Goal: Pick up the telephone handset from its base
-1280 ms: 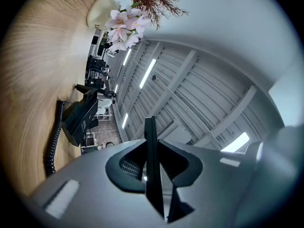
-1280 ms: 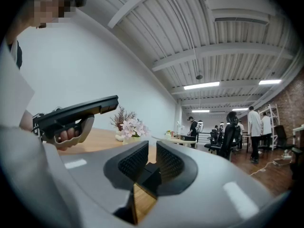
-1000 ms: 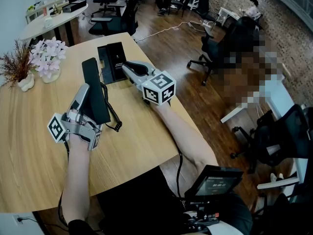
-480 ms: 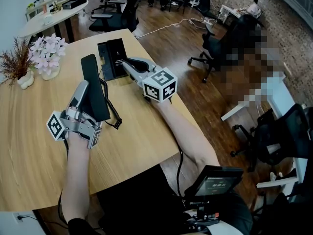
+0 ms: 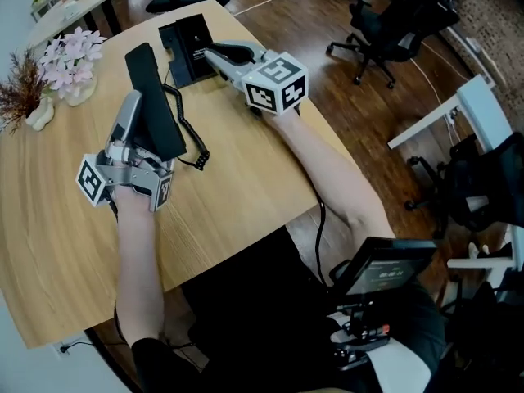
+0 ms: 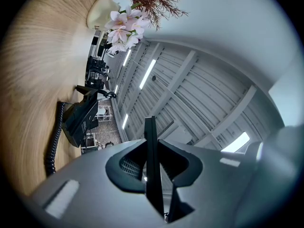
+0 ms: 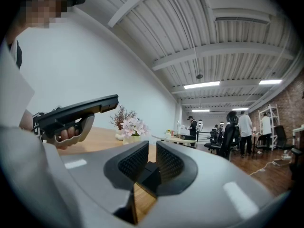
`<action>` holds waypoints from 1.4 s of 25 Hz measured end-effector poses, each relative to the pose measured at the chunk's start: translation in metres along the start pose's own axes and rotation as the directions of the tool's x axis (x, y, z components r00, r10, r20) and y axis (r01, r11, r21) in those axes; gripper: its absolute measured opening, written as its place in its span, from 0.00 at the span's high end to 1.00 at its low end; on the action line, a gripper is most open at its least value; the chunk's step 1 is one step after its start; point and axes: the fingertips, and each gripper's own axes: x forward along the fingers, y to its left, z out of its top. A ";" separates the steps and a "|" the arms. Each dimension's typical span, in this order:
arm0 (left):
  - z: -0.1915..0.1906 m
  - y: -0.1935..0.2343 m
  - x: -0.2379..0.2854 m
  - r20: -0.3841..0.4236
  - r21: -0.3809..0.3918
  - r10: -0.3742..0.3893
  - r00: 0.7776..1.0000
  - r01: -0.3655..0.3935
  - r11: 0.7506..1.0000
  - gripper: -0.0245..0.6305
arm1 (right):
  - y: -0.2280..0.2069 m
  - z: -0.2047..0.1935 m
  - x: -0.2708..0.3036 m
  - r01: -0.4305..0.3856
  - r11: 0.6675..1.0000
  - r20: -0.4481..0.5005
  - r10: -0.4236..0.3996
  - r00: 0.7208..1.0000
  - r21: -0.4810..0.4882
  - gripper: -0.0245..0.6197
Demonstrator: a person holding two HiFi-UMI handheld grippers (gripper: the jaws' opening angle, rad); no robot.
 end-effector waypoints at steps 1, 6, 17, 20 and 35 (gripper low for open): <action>0.001 0.001 -0.003 -0.004 -0.005 0.013 1.000 -0.013 1.000 0.85 | 0.002 -0.004 0.000 0.009 1.000 -0.004 -0.009 1.000 0.012 0.88; -0.008 -0.001 -0.004 -0.031 -0.019 0.054 0.998 -0.055 0.998 0.85 | 0.010 -0.003 -0.011 0.029 0.998 -0.003 -0.029 1.000 0.056 0.88; -0.029 0.010 -0.004 -0.038 -0.032 0.058 0.998 -0.059 0.998 0.85 | 0.009 0.011 -0.031 0.026 0.999 0.011 -0.027 1.000 0.021 0.96; -0.031 0.018 -0.004 -0.047 -0.048 0.060 0.997 -0.062 0.997 0.85 | 0.004 0.011 -0.038 0.044 0.999 0.017 -0.044 0.999 0.003 0.96; -0.013 0.018 -0.010 -0.035 0.008 0.105 0.994 -0.105 0.994 0.85 | 0.008 0.022 -0.026 0.036 0.999 0.058 -0.036 0.998 -0.004 0.96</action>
